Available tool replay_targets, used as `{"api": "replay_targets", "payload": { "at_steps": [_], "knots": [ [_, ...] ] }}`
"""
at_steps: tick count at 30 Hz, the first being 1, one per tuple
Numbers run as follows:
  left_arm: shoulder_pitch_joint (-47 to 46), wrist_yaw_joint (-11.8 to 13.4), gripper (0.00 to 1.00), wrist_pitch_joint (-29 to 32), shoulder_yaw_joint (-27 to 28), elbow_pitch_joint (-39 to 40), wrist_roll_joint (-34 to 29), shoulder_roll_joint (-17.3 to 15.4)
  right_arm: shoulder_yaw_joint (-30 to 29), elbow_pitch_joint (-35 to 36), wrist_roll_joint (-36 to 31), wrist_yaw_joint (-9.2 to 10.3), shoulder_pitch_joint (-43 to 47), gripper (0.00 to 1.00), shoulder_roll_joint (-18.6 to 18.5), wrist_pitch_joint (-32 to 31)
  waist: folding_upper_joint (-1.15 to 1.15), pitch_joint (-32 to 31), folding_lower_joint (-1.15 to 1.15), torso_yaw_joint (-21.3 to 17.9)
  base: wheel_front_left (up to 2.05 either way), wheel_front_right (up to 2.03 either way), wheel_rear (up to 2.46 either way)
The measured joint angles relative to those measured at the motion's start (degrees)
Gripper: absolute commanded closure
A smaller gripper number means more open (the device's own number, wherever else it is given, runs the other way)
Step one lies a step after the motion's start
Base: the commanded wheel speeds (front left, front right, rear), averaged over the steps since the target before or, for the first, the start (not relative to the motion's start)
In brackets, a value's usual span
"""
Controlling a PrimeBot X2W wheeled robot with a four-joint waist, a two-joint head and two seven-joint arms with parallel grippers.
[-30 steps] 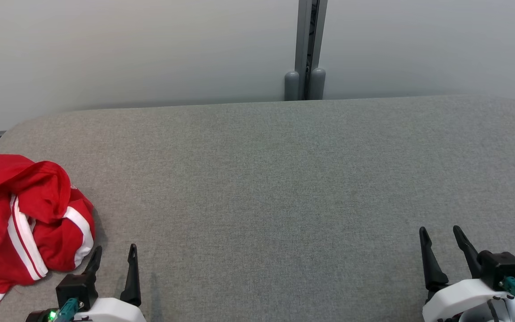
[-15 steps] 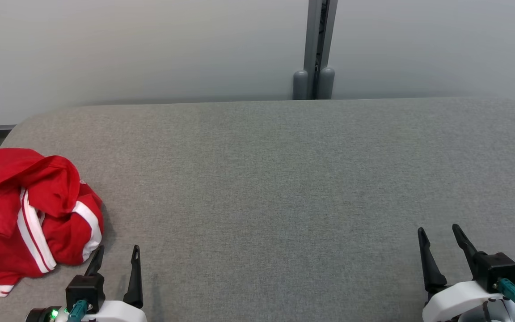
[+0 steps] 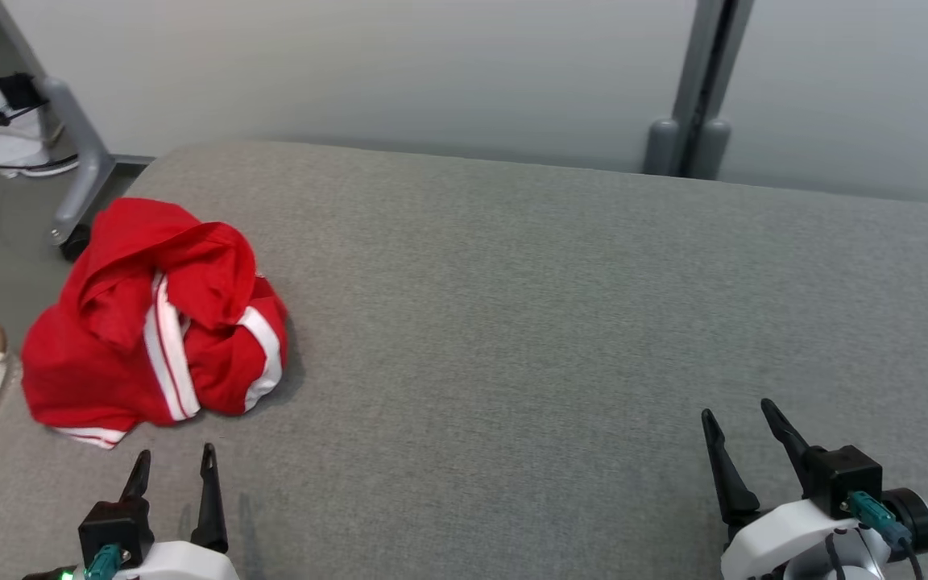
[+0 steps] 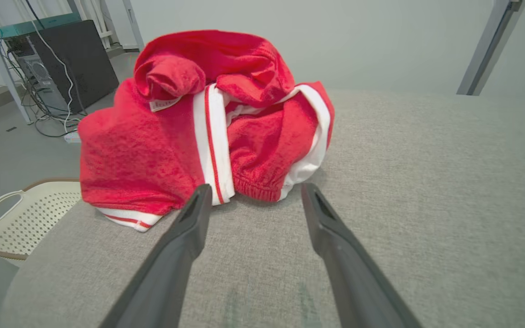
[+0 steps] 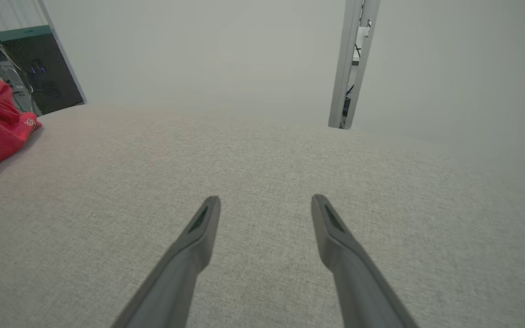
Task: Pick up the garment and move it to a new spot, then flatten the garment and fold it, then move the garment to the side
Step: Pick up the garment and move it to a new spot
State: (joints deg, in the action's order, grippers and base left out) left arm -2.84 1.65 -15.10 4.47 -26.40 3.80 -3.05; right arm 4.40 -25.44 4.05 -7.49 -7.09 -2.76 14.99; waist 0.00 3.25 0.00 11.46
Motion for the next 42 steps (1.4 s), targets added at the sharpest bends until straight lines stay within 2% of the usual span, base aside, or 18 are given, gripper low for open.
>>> {"api": "replay_targets", "payload": {
  "at_steps": [12,17,24,31,42],
  "knots": [
    [1.4,-0.7,0.00,0.0,4.7,-0.9,1.6,0.1,4.8,-1.9,1.1,0.00,-0.9,0.00,0.0,0.0,0.00,0.0,0.00,10.9,0.00,0.00,0.00],
    [1.5,-2.6,0.00,0.0,6.8,-1.3,2.7,0.1,6.0,-2.3,1.5,0.00,-1.4,0.00,0.1,0.0,0.00,-0.1,0.00,13.1,0.00,0.00,0.00],
    [1.1,-4.1,0.00,0.0,8.5,-3.5,3.3,0.2,7.1,-1.9,1.0,0.00,-1.9,0.00,-0.3,0.0,0.00,1.4,0.00,12.0,0.00,0.00,0.00],
    [-5.9,-6.4,0.00,0.0,9.7,-6.7,4.7,-0.2,7.8,-1.1,1.0,0.00,-2.9,0.00,-2.3,0.0,0.00,3.6,0.00,9.0,0.00,0.00,0.00],
    [-19.5,-8.6,0.00,0.0,8.5,-12.7,3.4,-7.9,8.3,-0.4,2.1,0.00,-4.4,0.00,-4.3,0.0,0.00,7.1,0.00,3.5,0.00,0.00,0.00]
  ]
}}
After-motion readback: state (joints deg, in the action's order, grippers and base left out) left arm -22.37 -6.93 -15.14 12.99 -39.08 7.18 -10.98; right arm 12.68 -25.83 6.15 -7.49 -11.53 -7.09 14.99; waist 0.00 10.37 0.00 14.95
